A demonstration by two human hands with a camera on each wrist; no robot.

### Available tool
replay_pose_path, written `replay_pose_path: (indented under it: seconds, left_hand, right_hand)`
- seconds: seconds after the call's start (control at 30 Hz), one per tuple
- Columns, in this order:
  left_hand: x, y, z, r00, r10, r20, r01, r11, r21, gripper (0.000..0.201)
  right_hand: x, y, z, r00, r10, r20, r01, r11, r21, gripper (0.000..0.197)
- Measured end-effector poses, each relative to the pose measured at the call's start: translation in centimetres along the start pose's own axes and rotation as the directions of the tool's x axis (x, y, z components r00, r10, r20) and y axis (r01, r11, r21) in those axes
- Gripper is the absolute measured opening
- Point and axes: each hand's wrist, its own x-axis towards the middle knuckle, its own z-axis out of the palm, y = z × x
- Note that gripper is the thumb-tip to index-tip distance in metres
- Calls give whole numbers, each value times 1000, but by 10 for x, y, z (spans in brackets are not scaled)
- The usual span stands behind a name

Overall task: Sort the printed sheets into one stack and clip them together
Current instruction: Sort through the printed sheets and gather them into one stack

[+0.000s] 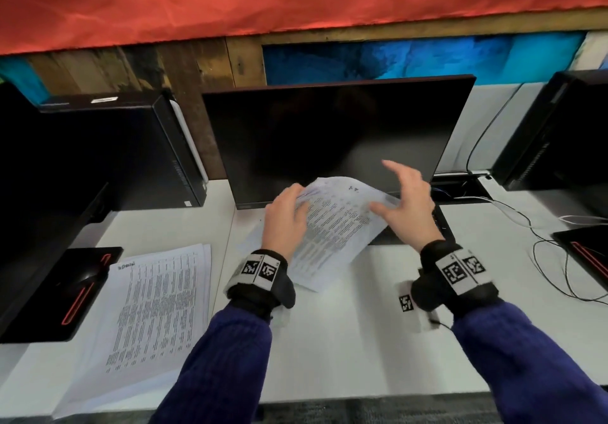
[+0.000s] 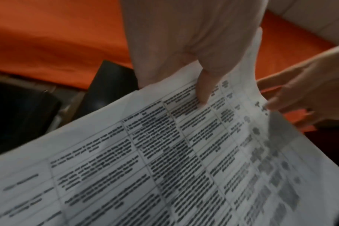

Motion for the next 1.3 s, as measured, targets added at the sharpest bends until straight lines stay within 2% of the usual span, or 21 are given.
replay_pose_path:
  seconds: [0.03,0.1,0.17,0.2,0.23,0.3,0.4,0.43,0.5,0.53,0.6,0.7,0.8,0.9,1.0,1.07,1.1,1.17,1.23,1.3]
  left_hand:
    - [3,8,0,993,113,21,-115,989,91,16]
    - [7,22,4,960,262,94,-277,930,240,17]
    - [8,30,7,938,314,143,-344,891,298,15]
    - [8,31,7,939,310,149,-342,888,309,12]
    - [9,28,5,944,291,153,-326,889,321,10]
    - [11,12,-3,964,214,159,-261,878,402,19]
    - [12,-21,-21,994,45,101,-90,854,512,31]
    - [11,-29,-26,998,-20,51,-5,897,442,29]
    - [8,-40,-33,985,-172,-26,173,983,65,21]
    - [6,-43,-34,973,-229,-33,222,963,-151,18]
    - [1,-45,-33,950,-313,3,279,841,-464,19]
    - [-14,-49,-19,919,-394,25,330,730,-598,34]
    - [-34,-57,-3,879,-475,42,410,709,-574,36]
    - [-42,-60,6,855,-510,91,455,655,-603,41]
    - [-43,-57,9,853,-517,70,429,619,-657,42]
    - [-41,-51,10,831,-553,62,441,585,-680,33]
    - [-39,-47,10,815,-577,55,447,566,-693,29]
    - [-33,-45,11,773,-635,12,463,551,-694,28]
    - [-26,-48,14,742,-670,-23,491,567,-662,24]
    - [-23,-49,15,739,-673,-25,509,583,-633,18]
  right_hand:
    - [4,-11,-4,993,-53,108,56,998,-20,67]
    - [10,-24,-5,963,-73,260,73,997,9,42]
    - [11,-28,-2,954,-48,295,22,996,91,11]
    - [10,-25,-1,956,-22,292,-17,991,130,4]
    - [8,-19,-1,960,3,280,-53,984,172,7]
    - [3,2,-1,962,72,263,-149,947,284,15]
    - [-7,33,-1,943,176,281,-299,820,488,24]
    - [-10,39,0,938,198,284,-327,776,539,26]
    - [-17,46,3,932,226,283,-357,699,619,28]
    - [-19,47,5,929,236,284,-368,664,651,28]
    - [-24,48,12,925,252,283,-379,589,714,28]
    - [-34,53,26,918,275,287,-393,523,756,27]
    - [-44,60,40,919,285,272,-392,590,706,31]
    - [-47,63,49,940,294,175,-335,690,642,33]
    - [-50,63,52,977,214,-16,-174,833,526,46]
    - [-52,62,50,992,63,-109,-25,947,321,56]
    - [-53,61,48,993,-35,-116,57,980,190,58]
    - [-56,59,46,978,-200,-56,197,979,-60,56]
    - [-55,62,45,967,-252,26,252,942,-222,53]
    - [-53,67,45,968,-239,79,252,926,-281,57]
